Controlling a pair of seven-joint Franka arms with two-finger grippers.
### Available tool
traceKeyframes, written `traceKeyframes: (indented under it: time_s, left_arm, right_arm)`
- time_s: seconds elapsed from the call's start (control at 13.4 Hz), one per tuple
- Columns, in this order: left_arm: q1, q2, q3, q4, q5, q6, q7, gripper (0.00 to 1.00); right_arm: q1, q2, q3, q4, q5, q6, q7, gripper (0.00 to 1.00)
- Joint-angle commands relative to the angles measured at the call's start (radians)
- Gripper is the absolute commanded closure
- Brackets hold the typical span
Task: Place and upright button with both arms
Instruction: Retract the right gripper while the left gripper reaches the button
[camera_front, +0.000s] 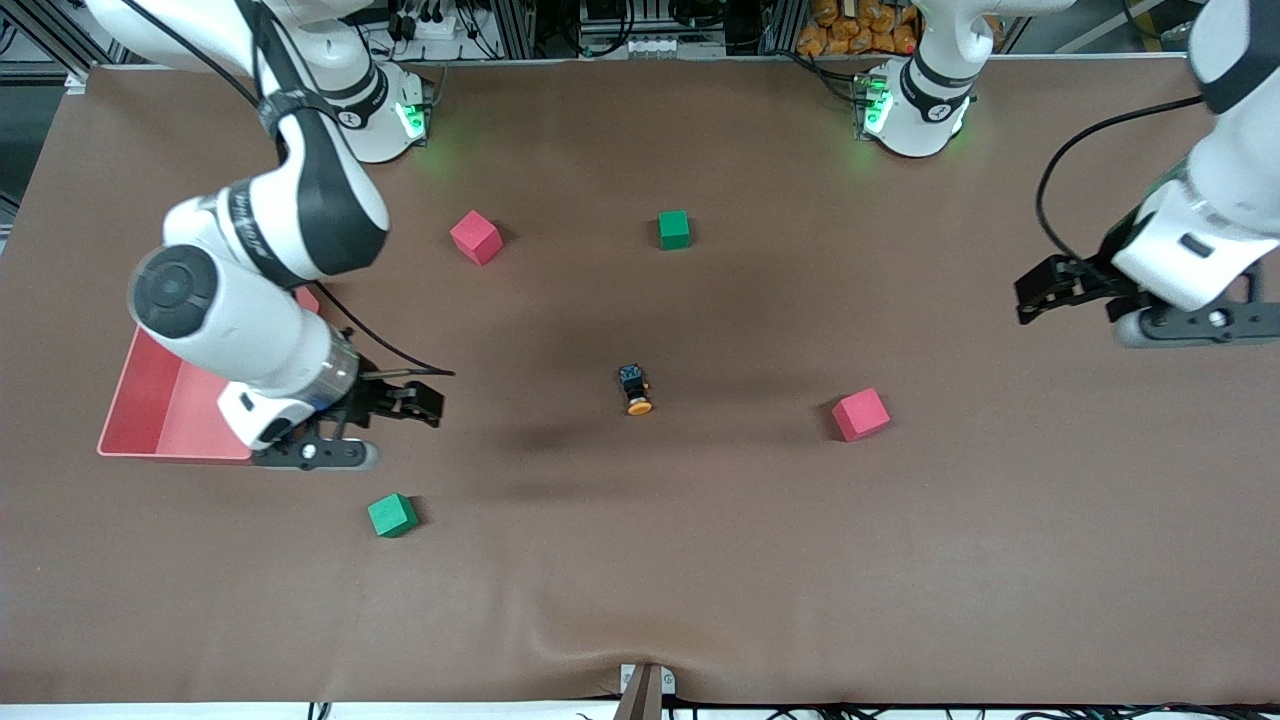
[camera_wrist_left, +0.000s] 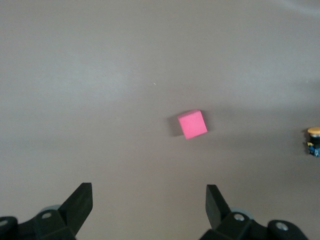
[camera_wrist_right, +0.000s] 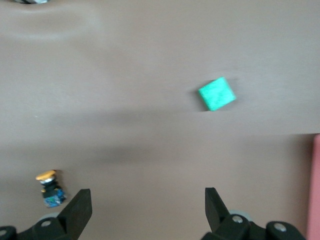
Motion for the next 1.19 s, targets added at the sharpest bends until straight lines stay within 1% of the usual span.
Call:
traceKeyframes:
  time_s: [0.0,0.15,0.22,0.3,0.37,0.45,0.52,0.67,0.74,0.97,1.12]
  left_arm:
    - [-0.029,0.057,-0.004,0.015,-0.012,0.004,0.001,0.00]
    - [-0.056,0.108,-0.021,0.016,-0.015,0.004,-0.007,0.00]
    - [-0.076,0.132,-0.021,0.016,-0.025,0.004,-0.037,0.00]
    - [-0.105,0.158,-0.021,0.022,-0.036,0.005,-0.091,0.00]
    - [-0.139,0.196,-0.021,0.051,-0.039,0.005,-0.148,0.00]
    - [-0.174,0.236,-0.021,0.082,-0.039,0.005,-0.198,0.00]
    - [-0.206,0.278,-0.021,0.113,-0.039,0.005,-0.254,0.00]
    - [-0.268,0.359,-0.023,0.173,-0.041,0.016,-0.352,0.00]
    - [-0.288,0.384,-0.023,0.180,-0.042,0.043,-0.386,0.00]
    - [-0.335,0.444,-0.023,0.182,-0.127,0.143,-0.479,0.00]
    - [-0.369,0.477,-0.023,0.182,-0.136,0.163,-0.515,0.00]
  right_arm:
    - [-0.089,-0.160,0.016,-0.175,-0.016,0.011,-0.136,0.00]
    - [-0.134,-0.239,0.015,-0.232,-0.018,0.008,-0.193,0.00]
    - [-0.152,-0.277,0.001,-0.261,-0.027,0.000,-0.196,0.00]
    - [-0.156,-0.315,-0.016,-0.281,-0.056,-0.015,-0.203,0.00]
    - [-0.154,-0.338,-0.040,-0.282,-0.105,-0.039,-0.212,0.00]
    - [-0.156,-0.355,-0.057,-0.276,-0.125,-0.059,-0.224,0.00]
    - [-0.162,-0.371,-0.073,-0.271,-0.125,-0.076,-0.247,0.00]
    - [-0.201,-0.400,-0.073,-0.268,-0.123,-0.119,-0.293,0.00]
    - [-0.206,-0.412,-0.070,-0.265,-0.123,-0.150,-0.295,0.00]
    - [-0.211,-0.429,-0.064,-0.251,-0.117,-0.210,-0.290,0.00]
    - [-0.215,-0.431,-0.064,-0.225,-0.116,-0.237,-0.292,0.00]
